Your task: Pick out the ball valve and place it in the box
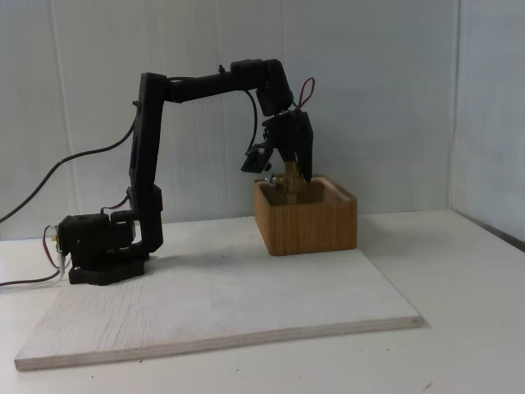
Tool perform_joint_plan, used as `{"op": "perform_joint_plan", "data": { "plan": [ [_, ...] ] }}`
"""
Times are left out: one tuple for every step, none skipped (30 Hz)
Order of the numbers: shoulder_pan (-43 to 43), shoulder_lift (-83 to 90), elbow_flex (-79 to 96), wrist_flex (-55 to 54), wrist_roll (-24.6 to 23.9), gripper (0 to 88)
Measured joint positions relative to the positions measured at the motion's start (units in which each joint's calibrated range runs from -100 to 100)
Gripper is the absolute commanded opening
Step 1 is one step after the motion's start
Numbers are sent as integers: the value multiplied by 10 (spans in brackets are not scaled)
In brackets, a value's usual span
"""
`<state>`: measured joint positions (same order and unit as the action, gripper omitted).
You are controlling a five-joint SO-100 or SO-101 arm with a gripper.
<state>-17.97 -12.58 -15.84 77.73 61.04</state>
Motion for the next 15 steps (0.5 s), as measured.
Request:
{"op": "perform_joint_plan", "data": {
  "plan": [
    [-1,0,9,-4,0,15],
    [-2,0,18,-9,0,15],
    [-2,0,27,-15,0,15],
    [-2,0,38,-23,0,15],
    [-2,0,47,-33,0,15],
    [-2,0,60,-42,3,15],
    [1,0,72,-52,5,15],
    [3,1,83,-63,12,15],
    [3,2,91,-71,19,15],
    [3,3,103,-79,26,15],
    [-1,1,113,-89,33,15],
    [-1,-1,122,-96,38,15],
    [-1,-1,130,-103,38,15],
    [0,-1,136,-111,41,15],
    [0,-1,141,-118,45,11]
  ]
}}
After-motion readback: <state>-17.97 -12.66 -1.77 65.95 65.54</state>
